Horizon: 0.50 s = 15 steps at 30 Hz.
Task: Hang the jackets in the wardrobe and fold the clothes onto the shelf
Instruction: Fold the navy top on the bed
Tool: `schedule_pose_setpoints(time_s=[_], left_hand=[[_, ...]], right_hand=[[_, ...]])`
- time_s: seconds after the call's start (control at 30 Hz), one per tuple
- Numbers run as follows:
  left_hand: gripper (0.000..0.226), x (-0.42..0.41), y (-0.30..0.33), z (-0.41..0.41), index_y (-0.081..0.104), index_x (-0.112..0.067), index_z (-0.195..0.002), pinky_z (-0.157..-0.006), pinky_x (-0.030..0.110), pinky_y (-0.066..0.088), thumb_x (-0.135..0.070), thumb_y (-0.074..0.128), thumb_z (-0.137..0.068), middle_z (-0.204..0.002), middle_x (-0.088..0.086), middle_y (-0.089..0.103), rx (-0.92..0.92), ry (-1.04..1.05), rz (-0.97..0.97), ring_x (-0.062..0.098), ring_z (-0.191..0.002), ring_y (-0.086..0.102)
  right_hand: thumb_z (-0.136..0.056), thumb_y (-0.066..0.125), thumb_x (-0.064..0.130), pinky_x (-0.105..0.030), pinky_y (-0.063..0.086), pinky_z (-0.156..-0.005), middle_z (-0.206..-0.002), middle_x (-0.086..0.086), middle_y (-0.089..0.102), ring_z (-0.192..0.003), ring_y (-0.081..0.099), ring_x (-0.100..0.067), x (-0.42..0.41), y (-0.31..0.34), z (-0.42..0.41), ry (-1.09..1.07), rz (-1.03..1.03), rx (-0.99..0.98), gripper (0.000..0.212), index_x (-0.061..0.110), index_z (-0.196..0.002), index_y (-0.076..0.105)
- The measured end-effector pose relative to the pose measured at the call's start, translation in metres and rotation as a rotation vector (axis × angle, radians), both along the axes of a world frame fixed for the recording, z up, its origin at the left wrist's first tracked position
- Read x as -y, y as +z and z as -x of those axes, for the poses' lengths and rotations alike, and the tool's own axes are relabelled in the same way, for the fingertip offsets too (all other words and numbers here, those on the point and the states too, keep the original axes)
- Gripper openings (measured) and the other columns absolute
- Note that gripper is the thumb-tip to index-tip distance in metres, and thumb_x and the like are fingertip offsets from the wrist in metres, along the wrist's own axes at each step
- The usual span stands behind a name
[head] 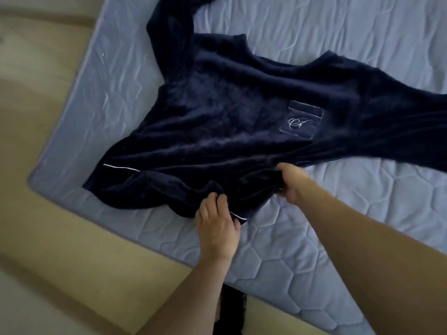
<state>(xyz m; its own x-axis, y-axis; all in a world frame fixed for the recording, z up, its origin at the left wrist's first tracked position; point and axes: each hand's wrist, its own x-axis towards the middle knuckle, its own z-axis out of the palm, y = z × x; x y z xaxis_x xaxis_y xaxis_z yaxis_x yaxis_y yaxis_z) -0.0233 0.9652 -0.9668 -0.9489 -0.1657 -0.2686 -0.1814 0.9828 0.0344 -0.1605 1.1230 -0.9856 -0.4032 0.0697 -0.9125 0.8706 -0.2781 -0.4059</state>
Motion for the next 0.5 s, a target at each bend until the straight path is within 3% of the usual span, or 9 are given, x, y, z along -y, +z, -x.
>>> schedule_pose_setpoints(time_s=[0.07,0.13,0.2,0.27,0.3,0.33,0.4,0.47,0.5], left_hand=[[0.073,0.015,0.006,0.008,0.048,-0.013,-0.136,-0.116,0.057,0.022,-0.035,0.078,-0.073,-0.149,0.016,0.037,0.07,-0.148,0.058,0.038,-0.14,0.032],[0.063,0.025,0.016,0.023,0.045,-0.02,-0.138,-0.119,0.057,-0.003,-0.039,0.068,-0.083,-0.157,0.01,0.026,0.184,-0.321,0.086,0.035,-0.148,0.013],[0.039,0.022,0.031,0.041,0.056,-0.017,-0.122,-0.12,0.054,0.011,-0.04,0.057,-0.09,-0.137,0.009,0.053,0.347,-0.482,0.053,0.033,-0.135,0.039],[0.034,0.005,0.054,0.054,0.057,-0.014,-0.11,-0.096,0.043,0.044,-0.041,0.05,-0.091,-0.111,0.007,0.065,0.569,-0.477,-0.065,0.029,-0.102,0.06],[0.035,-0.006,0.063,0.056,0.055,-0.014,-0.11,-0.082,0.037,0.047,-0.042,0.049,-0.09,-0.109,0.007,0.065,0.662,-0.401,-0.164,0.028,-0.096,0.061],[0.04,-0.016,0.07,0.054,0.053,-0.015,-0.116,-0.078,0.036,0.046,-0.043,0.047,-0.09,-0.112,0.008,0.063,0.748,-0.306,-0.266,0.028,-0.097,0.06],[0.053,-0.043,0.079,0.044,0.039,-0.022,-0.136,-0.088,0.038,0.045,-0.046,0.041,-0.089,-0.126,0.009,0.056,0.923,-0.155,-0.414,0.03,-0.108,0.056],[0.061,-0.069,0.085,0.028,0.022,-0.039,-0.144,-0.099,0.048,0.043,-0.05,0.041,-0.087,-0.143,0.013,0.04,1.086,-0.042,-0.47,0.037,-0.121,0.048],[0.066,-0.08,0.085,0.02,0.016,-0.043,-0.146,-0.096,0.053,0.047,-0.045,0.046,-0.087,-0.149,0.016,0.03,1.199,0.076,-0.523,0.04,-0.121,0.047]], right_hand=[[-0.085,0.047,0.002,-0.028,0.051,-0.046,-0.077,-0.009,0.062,-0.063,0.061,-0.024,-0.003,0.005,-0.005,-0.048,-0.064,0.025,0.016,0.011,-0.093,0.057],[-0.084,0.044,0.001,-0.032,0.053,-0.053,-0.083,-0.01,0.062,-0.07,0.062,-0.027,-0.012,0.015,-0.014,-0.084,-0.116,0.051,0.022,0.01,-0.099,0.057],[-0.084,0.049,0.005,-0.032,0.051,-0.056,-0.083,-0.01,0.062,-0.07,0.061,-0.026,-0.025,0.027,-0.025,-0.065,-0.177,0.076,0.022,0.009,-0.104,0.057],[-0.087,0.056,0.013,-0.034,0.052,-0.064,-0.085,-0.01,0.063,-0.075,0.062,-0.028,-0.037,0.039,-0.038,0.01,-0.252,0.084,0.022,0.008,-0.108,0.058],[-0.089,0.058,0.016,-0.036,0.054,-0.07,-0.089,-0.011,0.064,-0.08,0.063,-0.03,-0.043,0.044,-0.044,0.043,-0.291,0.075,0.026,0.008,-0.113,0.058],[-0.09,0.06,0.02,-0.039,0.054,-0.078,-0.094,-0.012,0.065,-0.085,0.064,-0.032,-0.05,0.049,-0.05,0.064,-0.324,0.062,0.031,0.006,-0.117,0.058],[-0.091,0.064,0.027,-0.042,0.055,-0.083,-0.103,-0.015,0.066,-0.092,0.065,-0.034,-0.066,0.059,-0.06,0.048,-0.338,0.049,0.039,0.004,-0.121,0.057],[-0.088,0.069,0.031,-0.035,0.058,-0.067,-0.096,-0.013,0.071,-0.083,0.069,-0.029,-0.083,0.069,-0.065,0.065,-0.204,0.082,0.038,0.004,-0.114,0.062],[-0.085,0.072,0.032,-0.03,0.057,-0.06,-0.092,-0.011,0.073,-0.079,0.07,-0.026,-0.091,0.074,-0.069,0.138,-0.114,0.128,0.038,0.005,-0.111,0.064]])
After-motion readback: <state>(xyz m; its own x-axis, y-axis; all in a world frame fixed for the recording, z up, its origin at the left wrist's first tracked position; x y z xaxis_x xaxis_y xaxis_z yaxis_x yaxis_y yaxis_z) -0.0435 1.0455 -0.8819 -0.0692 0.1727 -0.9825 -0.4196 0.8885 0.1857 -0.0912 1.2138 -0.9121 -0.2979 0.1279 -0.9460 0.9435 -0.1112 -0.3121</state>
